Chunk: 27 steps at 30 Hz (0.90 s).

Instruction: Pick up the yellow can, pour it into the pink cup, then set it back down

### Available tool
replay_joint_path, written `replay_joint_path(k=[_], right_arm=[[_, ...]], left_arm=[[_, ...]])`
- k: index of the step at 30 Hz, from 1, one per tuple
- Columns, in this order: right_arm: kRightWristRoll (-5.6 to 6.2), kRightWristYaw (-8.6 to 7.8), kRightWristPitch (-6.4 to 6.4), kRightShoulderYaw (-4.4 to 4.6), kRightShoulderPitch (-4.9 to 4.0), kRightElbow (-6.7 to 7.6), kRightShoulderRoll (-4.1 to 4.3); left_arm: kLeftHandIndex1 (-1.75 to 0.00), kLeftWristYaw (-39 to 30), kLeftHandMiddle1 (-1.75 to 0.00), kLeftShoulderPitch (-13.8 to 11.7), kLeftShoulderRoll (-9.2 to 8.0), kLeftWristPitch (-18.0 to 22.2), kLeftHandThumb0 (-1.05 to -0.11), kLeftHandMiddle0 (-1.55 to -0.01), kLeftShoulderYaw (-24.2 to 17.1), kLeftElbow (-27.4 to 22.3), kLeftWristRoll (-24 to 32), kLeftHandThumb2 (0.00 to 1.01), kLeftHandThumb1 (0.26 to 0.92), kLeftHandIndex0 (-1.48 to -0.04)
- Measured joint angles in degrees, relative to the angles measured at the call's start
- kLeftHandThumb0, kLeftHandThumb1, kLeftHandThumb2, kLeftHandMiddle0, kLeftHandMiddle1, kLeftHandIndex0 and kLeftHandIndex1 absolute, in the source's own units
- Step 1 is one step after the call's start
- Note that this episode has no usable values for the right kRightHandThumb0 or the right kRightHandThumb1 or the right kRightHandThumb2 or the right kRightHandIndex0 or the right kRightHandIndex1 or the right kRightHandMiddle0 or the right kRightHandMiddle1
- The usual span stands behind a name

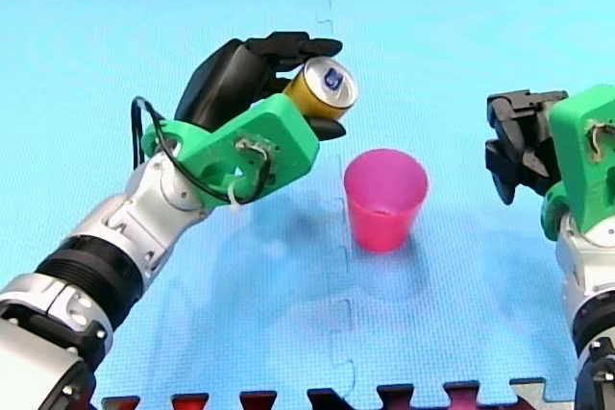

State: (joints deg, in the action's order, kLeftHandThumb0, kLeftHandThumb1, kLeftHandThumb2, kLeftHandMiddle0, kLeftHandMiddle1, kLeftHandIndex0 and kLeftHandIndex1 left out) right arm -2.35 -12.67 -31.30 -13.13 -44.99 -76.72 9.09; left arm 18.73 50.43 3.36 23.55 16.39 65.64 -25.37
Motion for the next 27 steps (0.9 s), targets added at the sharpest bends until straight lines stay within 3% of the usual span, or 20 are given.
replay_joint_path(k=[9,27], right_arm=[[0.29,-0.33,0.36,-0.40,-0.03,-0.07,-0.28],[-2.65,4.17,1.74,1.95,-0.40,-0.10,-0.42]], left_arm=[[-0.01,1.1,-0.01,0.3,-1.62,0.4,-0.464,-1.37,2.8,-0.2,-3.4,0.00,0.808,-1.19],[0.00,6.4,-0.04,0.9,-2.66,-0.4,-0.452,-1.42,7.4,0.4,-9.3,0.00,0.820,-1.16]])
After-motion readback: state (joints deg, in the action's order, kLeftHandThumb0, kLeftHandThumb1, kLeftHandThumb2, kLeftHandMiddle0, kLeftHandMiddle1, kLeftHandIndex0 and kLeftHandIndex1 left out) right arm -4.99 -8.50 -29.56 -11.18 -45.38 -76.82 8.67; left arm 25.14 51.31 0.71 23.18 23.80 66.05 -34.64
